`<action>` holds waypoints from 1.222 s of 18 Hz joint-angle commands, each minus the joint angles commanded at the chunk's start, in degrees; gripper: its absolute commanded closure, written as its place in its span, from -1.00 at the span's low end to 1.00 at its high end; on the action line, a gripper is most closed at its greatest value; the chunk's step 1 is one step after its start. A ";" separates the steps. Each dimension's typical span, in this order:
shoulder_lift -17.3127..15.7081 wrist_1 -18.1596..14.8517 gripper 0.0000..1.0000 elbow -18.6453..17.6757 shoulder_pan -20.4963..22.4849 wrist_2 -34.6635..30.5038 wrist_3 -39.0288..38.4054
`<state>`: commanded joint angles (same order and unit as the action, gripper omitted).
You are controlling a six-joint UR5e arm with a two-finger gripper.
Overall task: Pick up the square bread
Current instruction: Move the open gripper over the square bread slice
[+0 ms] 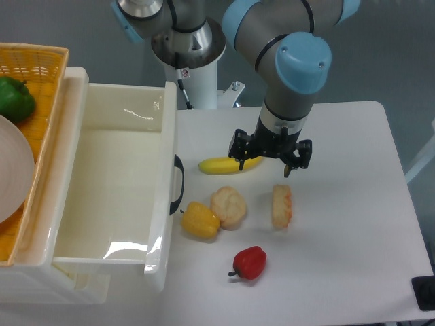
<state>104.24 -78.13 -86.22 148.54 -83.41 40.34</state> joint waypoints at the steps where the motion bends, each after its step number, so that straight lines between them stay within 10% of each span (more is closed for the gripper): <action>1: 0.00 0.09 -1.00 0.00 0.09 -0.09 0.00; 22: 6.06 10.80 -1.00 -2.81 3.25 -2.11 -0.09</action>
<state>110.29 -67.33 -89.03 151.79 -85.52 40.25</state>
